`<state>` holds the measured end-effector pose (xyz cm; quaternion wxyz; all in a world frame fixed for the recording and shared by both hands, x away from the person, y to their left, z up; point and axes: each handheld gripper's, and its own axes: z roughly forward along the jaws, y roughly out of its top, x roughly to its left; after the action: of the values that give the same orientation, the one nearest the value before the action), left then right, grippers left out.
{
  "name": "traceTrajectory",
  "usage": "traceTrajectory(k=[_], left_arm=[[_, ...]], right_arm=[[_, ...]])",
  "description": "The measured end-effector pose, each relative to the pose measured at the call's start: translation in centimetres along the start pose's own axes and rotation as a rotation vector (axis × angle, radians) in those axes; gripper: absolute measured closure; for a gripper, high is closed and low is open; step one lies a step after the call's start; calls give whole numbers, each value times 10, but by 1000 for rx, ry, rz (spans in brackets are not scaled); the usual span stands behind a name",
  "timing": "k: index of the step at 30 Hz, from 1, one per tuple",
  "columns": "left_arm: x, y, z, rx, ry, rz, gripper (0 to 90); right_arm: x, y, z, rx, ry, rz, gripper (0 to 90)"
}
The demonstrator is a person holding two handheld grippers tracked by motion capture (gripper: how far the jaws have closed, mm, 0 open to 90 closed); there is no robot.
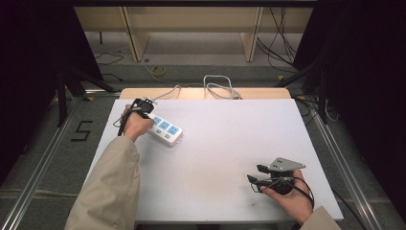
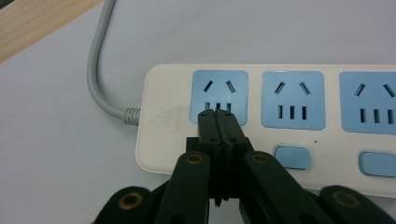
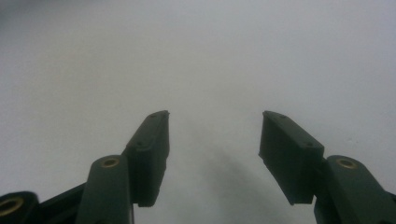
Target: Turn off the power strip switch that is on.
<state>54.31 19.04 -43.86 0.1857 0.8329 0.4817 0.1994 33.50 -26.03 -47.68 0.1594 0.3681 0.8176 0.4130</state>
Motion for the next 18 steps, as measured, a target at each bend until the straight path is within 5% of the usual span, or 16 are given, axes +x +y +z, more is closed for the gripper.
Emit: traceTrajectory(k=[18], left_arm=[[0, -1, 3, 13, -5, -2, 898]], right_arm=[[1, 0, 0, 1, 2, 1, 433]])
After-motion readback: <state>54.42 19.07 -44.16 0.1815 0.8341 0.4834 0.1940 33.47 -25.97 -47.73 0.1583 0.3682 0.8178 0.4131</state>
